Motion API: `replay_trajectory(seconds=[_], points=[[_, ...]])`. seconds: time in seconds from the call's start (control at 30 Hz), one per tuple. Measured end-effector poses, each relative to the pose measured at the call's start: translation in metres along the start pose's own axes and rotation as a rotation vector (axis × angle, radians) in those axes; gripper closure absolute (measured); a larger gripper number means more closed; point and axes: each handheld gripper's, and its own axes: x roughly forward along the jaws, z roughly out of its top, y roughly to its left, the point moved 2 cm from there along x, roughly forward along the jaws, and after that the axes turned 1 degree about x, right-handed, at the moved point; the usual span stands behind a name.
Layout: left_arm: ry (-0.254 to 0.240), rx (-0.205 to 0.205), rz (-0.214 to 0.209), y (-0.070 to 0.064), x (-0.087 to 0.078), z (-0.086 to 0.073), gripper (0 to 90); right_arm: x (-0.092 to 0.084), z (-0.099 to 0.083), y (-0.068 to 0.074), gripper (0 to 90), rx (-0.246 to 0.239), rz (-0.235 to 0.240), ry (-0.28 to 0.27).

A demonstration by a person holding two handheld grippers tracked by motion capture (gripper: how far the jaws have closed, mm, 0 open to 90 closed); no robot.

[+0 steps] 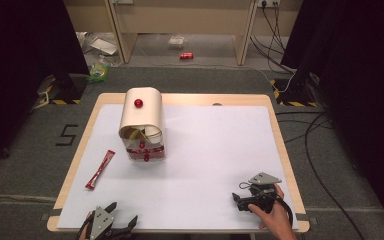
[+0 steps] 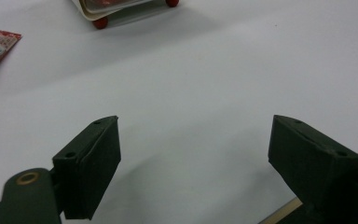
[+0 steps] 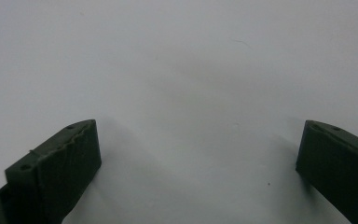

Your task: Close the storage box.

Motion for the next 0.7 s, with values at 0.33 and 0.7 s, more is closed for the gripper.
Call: replay_trajectory(seconds=[0.33, 0.7], points=[[-0.016, -0.040, 0.000, -0.0055, 0.0005, -0.0102, 16.9, 0.0000, 0.0000, 0.0001, 0.3, 0.000, 0.000, 0.000], [-0.020, -0.045, -0.003, -0.0053, 0.0004, -0.0112, 17.0, -0.0001, 0.0000, 0.0002, 0.3, 0.001, 0.000, 0.000]])
